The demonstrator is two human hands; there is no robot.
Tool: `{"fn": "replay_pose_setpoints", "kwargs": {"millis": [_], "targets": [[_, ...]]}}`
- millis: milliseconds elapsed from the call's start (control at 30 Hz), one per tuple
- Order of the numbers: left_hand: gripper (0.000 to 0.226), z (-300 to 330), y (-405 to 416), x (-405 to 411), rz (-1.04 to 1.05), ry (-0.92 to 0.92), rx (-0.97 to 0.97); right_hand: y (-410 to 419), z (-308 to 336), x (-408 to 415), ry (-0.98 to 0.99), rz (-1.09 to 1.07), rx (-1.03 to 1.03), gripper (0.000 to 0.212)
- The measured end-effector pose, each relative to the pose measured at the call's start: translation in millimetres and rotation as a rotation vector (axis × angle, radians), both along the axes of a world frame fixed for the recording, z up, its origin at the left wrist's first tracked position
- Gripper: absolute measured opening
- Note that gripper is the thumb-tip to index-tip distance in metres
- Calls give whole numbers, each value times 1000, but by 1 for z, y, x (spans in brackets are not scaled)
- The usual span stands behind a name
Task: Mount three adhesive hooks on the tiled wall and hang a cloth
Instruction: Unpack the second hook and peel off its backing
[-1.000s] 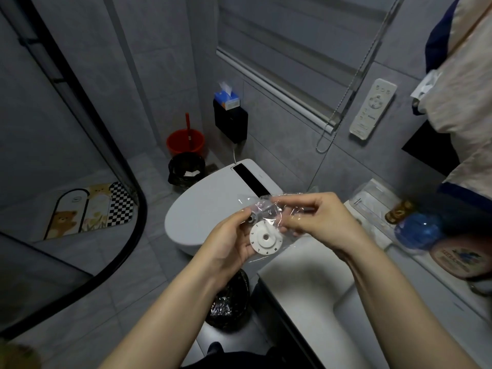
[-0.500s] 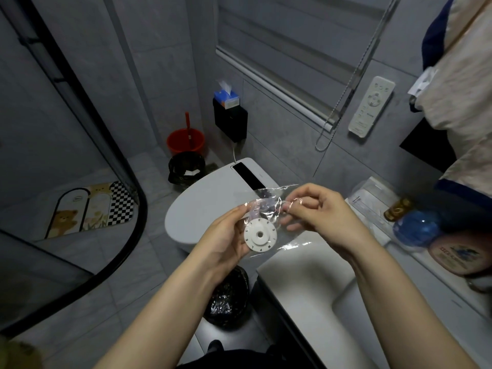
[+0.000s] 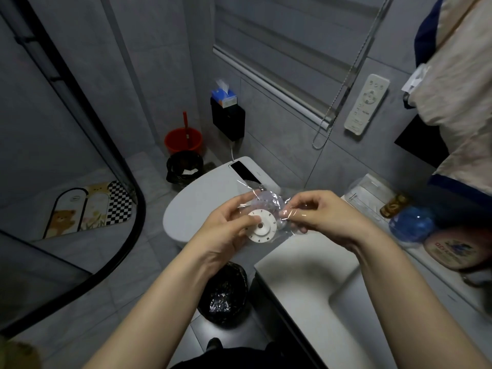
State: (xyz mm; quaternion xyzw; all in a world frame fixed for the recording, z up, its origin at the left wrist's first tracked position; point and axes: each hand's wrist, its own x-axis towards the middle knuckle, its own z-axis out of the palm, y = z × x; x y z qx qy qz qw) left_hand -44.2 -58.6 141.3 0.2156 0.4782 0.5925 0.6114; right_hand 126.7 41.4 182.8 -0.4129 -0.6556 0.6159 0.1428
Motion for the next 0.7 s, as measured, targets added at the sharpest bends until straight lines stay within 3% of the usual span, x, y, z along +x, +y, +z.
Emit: {"fn": "replay_pose_setpoints", "kwargs": {"millis": [267, 433, 600, 700], "targets": [[41, -3, 0, 11, 95, 45, 50, -2, -6, 3, -22, -21, 63, 9], [42, -4, 1, 12, 37, 143, 107, -4, -16, 5, -25, -56, 77, 18], [17, 3, 2, 13, 56, 108, 31, -8, -20, 5, -14, -32, 82, 10], [17, 2, 3, 14, 83, 169, 20, -9, -18, 7, -3, -10, 54, 10]]}}
